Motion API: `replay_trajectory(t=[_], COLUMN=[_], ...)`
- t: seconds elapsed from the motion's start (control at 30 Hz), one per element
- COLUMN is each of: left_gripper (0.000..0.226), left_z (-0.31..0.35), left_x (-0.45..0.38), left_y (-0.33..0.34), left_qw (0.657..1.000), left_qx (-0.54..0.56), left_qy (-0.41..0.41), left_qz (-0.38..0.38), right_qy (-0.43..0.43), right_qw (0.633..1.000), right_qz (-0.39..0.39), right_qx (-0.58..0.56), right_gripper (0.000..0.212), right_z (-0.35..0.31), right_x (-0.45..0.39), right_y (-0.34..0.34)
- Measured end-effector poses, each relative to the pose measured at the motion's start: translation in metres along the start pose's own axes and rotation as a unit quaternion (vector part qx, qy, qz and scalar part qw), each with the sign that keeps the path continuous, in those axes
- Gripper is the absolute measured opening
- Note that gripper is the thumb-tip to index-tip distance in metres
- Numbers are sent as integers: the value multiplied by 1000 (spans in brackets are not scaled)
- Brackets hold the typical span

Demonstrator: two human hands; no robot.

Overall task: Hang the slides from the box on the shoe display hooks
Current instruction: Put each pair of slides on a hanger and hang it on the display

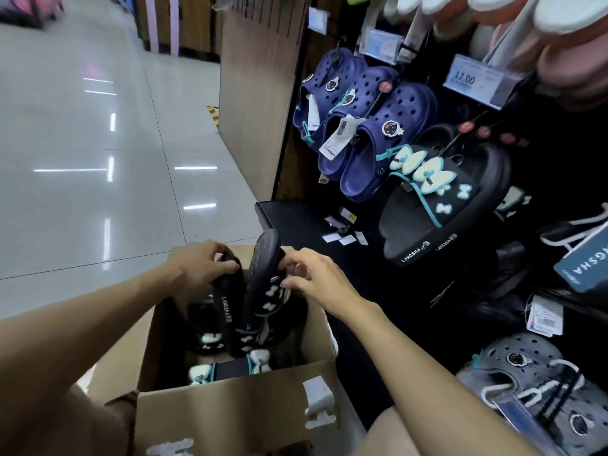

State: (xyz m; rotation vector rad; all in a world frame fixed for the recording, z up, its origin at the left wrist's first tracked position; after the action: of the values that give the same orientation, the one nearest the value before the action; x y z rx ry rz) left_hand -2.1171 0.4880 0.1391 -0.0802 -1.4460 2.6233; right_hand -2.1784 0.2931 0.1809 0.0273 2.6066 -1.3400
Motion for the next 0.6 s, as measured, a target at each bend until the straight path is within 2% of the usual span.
replay_trajectory(t=[0.07, 0.2, 0.3, 0.37, 0.43, 0.6], left_gripper=[38, 37, 25, 29, 23, 24], left_z=[-4, -14, -9, -2, -3, -1], left_x=[5, 19, 21, 20, 17, 15], left_y=[-17, -27, -18, -19, -18, -14], left_qw=[999, 996, 996, 996, 994, 993], left_qx=[38, 90, 82, 81, 94, 89], left_qy=[-9, -15, 12, 30, 30, 56], left_qz=[4, 2, -29, -35, -42, -55], right_qy=[-24, -78, -96, -103, -111, -145], right_qw=[1000, 996, 992, 992, 990, 987], right_qz=[-1, -20, -23, -6, 15, 35], right_qx=[-3, 47, 75, 79, 83, 66], right_gripper=[36, 54, 49, 42, 39, 40], right_z=[-17, -37, -43, -45, -47, -51], right_x=[1, 3, 0, -3, -6, -10], right_y=[0, 6, 11, 10, 6, 3])
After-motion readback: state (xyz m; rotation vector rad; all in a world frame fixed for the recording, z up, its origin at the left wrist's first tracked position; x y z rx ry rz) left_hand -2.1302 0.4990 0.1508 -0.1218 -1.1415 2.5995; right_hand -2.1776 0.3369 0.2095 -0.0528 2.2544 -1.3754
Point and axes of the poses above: each hand's wrist, its own x-axis away from the middle knuckle, its own y-axis out of the palm, z = x × y, the point moved 10 cm from there along -x, towards the middle knuckle, and after that the axes turned 12 degrees about z, right-handed, at the moved point
